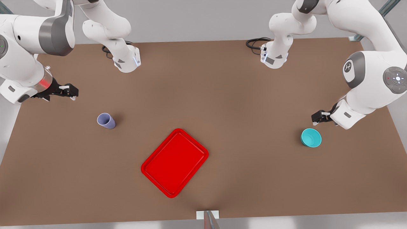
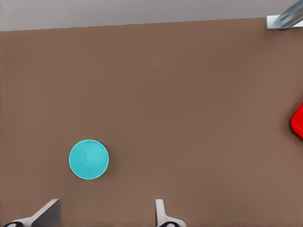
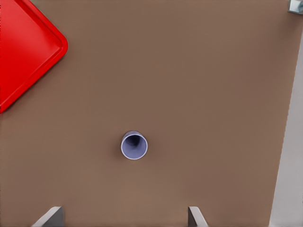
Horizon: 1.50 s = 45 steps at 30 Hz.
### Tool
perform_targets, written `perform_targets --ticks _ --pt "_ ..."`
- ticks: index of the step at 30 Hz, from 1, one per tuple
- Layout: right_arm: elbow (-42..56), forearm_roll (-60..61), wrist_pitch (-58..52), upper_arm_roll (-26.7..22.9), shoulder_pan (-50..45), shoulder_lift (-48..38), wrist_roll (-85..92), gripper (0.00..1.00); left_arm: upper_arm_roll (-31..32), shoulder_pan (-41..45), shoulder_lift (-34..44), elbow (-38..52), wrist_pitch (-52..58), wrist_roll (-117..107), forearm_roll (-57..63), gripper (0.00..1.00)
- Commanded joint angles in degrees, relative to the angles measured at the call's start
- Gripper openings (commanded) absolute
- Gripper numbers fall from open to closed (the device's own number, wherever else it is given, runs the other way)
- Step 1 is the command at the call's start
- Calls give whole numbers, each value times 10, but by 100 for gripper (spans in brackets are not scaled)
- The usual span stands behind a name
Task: Place the bowl on the tray with the left arm and the cup on the tray with the right arm
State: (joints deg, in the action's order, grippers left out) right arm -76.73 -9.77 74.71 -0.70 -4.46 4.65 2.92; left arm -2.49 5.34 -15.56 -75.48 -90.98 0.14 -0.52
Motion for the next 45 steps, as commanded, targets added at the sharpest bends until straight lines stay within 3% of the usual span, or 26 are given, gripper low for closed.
perform_targets --ticks 1,4,8,11,14,27,28,31,32,34,39,41,45 --pt "0 -1 0 0 2 0 1 100 -1 -1 -1 0 0 1 3 100" --pt "0 -1 0 0 2 0 0 100 -39 -2 -19 -39 -8 5 -41 100" --pt "0 -1 -1 0 2 2 0 100 -120 -2 -36 -208 -187 208 -186 100" --pt "0 -1 -2 0 2 3 0 100 -170 -2 -102 -214 -237 377 -258 100" --pt "-1 -1 -2 0 2 4 0 100 -177 -26 -150 -214 -252 458 -292 100" --pt "0 3 -6 1 1 14 1 100 -182 -53 -228 -212 -271 480 -310 99" --pt "0 3 -6 1 1 14 1 100 -182 -53 -237 -210 -278 480 -326 94" --pt "-1 3 -6 1 0 15 1 100 -182 -53 -242 -210 -284 478 -333 48" --pt "0 3 -7 1 0 17 1 100 -182 -53 -242 -210 -282 477 -333 36" --pt "0 4 -7 2 0 18 1 100 -182 -53 -243 -210 -280 476 -333 31" --pt "0 4 -7 2 0 19 9 100 -182 -53 -262 -196 -283 476 -347 29" --pt "0 4 -7 2 0 19 9 100 -182 -53 -262 -196 -282 470 -347 21" --pt "0 4 -7 2 0 19 9 100 -182 -53 -266 -196 -281 460 -352 21"
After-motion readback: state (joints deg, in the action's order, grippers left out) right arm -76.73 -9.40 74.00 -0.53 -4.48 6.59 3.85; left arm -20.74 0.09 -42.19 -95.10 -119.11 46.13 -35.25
